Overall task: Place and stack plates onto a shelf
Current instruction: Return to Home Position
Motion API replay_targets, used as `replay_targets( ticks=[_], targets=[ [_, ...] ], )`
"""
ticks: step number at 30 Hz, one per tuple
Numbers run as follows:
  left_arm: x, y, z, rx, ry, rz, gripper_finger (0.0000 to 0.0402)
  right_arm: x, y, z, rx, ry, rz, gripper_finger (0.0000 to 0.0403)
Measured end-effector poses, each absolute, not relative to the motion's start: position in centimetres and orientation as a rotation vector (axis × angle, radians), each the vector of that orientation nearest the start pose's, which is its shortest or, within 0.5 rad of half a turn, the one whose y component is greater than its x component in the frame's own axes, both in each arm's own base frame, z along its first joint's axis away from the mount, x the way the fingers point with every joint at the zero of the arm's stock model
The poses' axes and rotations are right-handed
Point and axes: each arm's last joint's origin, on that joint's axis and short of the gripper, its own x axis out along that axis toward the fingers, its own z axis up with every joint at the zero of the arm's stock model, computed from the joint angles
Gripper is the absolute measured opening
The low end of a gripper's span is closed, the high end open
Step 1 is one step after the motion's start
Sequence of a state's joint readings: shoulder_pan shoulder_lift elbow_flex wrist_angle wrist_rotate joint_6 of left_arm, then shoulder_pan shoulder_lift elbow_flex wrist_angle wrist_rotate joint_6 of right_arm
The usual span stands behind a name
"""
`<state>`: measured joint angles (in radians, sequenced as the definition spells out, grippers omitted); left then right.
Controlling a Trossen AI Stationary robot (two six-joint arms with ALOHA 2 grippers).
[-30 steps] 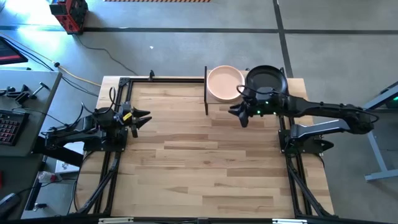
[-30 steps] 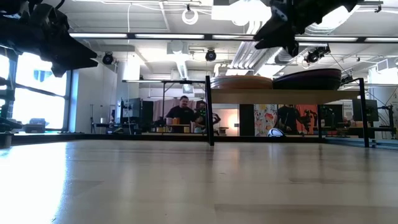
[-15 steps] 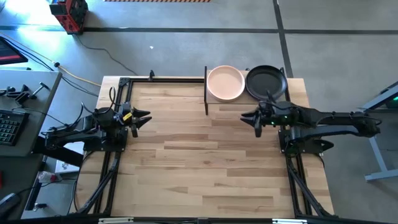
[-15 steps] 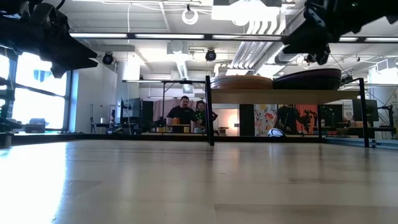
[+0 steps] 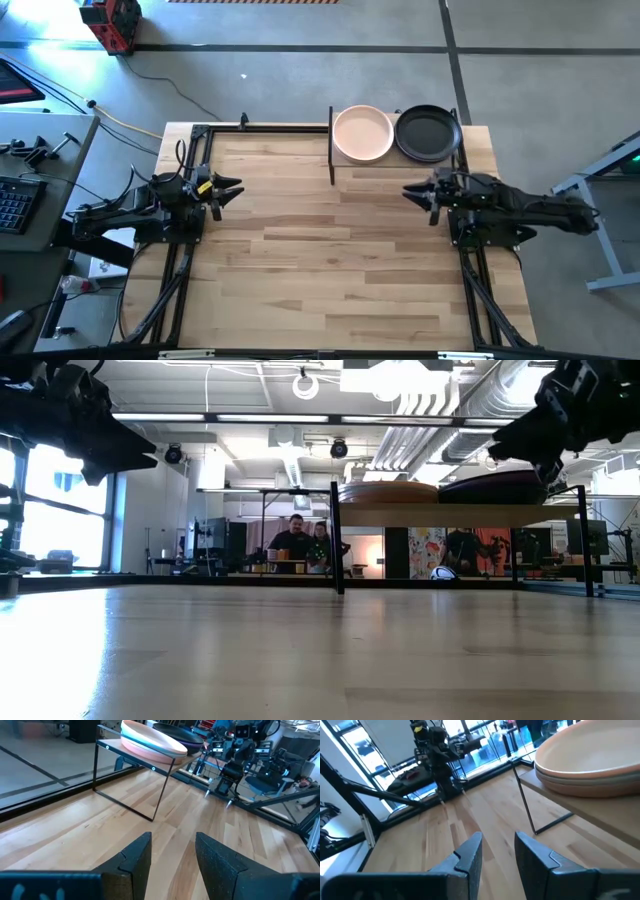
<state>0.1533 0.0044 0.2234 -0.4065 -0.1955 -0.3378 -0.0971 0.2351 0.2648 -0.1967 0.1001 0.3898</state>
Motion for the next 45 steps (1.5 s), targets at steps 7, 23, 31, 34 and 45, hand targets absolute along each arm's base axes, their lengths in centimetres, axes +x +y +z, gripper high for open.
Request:
replay_targets(
  ticks=[7,23,31,34,45],
  targets=[
    [7.5,1.7,19.9,-0.329,0.128,0.376,0.0142,9.2,-1.2,19.7,0.390,0.075,-0.214,0.0099],
    [7.5,1.7,19.9,-0.329,0.128,0.376,0.0142,9.2,-1.2,17.2,0.357,0.068,-0.208,0.0099],
    [7.5,1.7,19.9,-0.329,0.128,0.376,0.0142,9.2,-1.2,17.1,0.329,0.073,-0.205,0.0099],
    [7.5,1.7,19.9,-0.329,0.128,0.376,0.0142,9.2,-1.2,17.1,0.338,0.073,-0.204,0.0099],
    [7.5,1.7,19.9,-0.329,0.128,0.377,0.0142,9.2,-1.2,17.1,0.338,0.074,-0.202,0.0099]
  ],
)
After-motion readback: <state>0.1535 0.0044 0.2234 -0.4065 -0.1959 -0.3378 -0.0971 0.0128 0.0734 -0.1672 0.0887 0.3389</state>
